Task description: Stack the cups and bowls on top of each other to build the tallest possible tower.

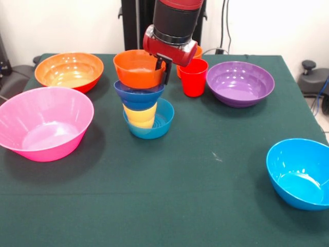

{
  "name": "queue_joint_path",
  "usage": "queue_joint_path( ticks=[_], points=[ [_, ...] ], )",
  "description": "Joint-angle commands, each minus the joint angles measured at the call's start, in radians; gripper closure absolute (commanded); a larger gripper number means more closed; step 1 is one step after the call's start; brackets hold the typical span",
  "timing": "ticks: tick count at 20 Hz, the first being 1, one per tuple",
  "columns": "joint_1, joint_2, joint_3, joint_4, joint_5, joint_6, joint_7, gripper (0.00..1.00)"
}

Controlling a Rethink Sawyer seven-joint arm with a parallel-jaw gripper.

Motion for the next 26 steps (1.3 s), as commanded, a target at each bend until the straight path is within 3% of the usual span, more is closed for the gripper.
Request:
queue_joint_path(
  ticks=[1, 26],
  points=[
    [0.011, 0.066, 0.073, -0.056, -0.086, -0.054, -0.158, 1.0],
    [0.019, 0.027, 0.096, -0.099, -0.077, 0.02, -0.222, 1.0]
  ],
)
